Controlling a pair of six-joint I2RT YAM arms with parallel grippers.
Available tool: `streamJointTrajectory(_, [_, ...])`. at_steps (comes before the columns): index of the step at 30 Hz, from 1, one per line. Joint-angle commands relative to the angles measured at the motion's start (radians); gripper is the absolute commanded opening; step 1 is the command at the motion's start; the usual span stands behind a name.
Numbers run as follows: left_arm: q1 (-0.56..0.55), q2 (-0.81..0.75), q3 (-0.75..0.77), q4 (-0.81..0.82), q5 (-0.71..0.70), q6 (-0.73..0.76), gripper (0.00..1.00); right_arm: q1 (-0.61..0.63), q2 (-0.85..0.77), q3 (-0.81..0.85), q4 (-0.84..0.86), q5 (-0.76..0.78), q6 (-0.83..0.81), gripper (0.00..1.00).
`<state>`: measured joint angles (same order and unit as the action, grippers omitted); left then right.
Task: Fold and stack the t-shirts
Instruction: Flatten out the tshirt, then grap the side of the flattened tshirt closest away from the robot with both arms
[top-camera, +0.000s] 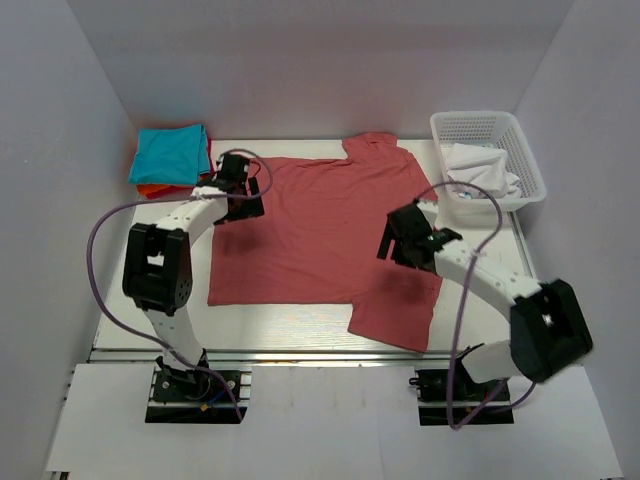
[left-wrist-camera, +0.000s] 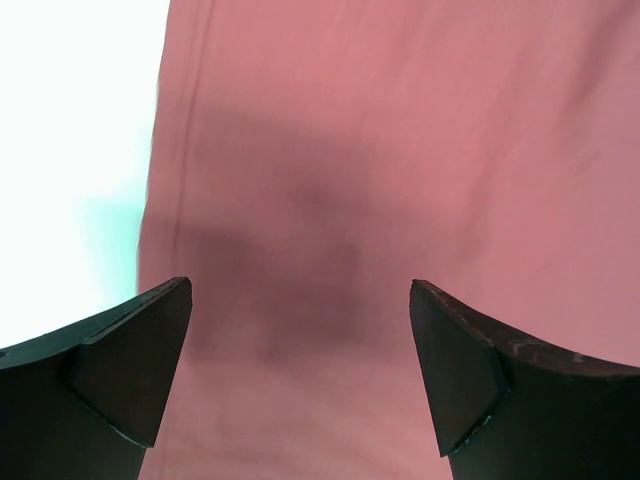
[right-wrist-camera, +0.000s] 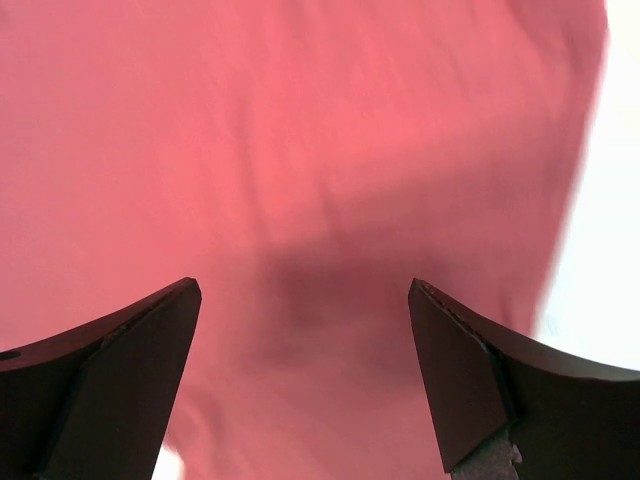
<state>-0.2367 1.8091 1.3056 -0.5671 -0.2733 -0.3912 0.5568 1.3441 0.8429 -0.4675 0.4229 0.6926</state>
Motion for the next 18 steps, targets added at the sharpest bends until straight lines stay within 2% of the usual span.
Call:
streamJointTrajectory(1, [0.005,0.074,0.15,-0.013,-0.006,0.032,1.0,-0.061,0.187,0.123,0.116,-0.024,-0.114,0.9])
streamJointTrajectory(3, [0.014,0.171,0.254,-0.022,-0.017,0.057,1.0,-0.095,0.249,0.215,0.147,-0.076,-0.151,0.9])
streamJointTrajectory(4, [0.014,0.209,0.297,-0.057,-0.017,0.057,1.0,-0.122,0.33,0.24,0.158,-0.078,-0.157,0.9])
streamJointTrajectory(5, [0.014,0.251,0.398,-0.077,-0.017,0.057,1.0,-0.142,0.354,0.261,0.159,-0.084,-0.174,0.9])
streamJointTrajectory(6, [0.023,0.333,0.447,-0.095,-0.017,0.057,1.0,-0.168,0.375,0.309,0.165,-0.09,-0.188,0.9])
streamJointTrajectory(11, [0.046,0.554,0.763,-0.194,0.015,0.066,1.0,-0.244,0.601,0.531,0.181,-0.134,-0.26,0.9])
streamJointTrajectory(13, [0.069,0.601,0.823,-0.185,0.049,0.066,1.0,-0.273,0.677,0.608,0.178,-0.141,-0.301,0.9])
streamJointTrajectory(18, [0.103,0.683,0.836,-0.094,0.123,0.066,1.0,-0.319,0.829,0.752,0.129,-0.177,-0.36,0.9])
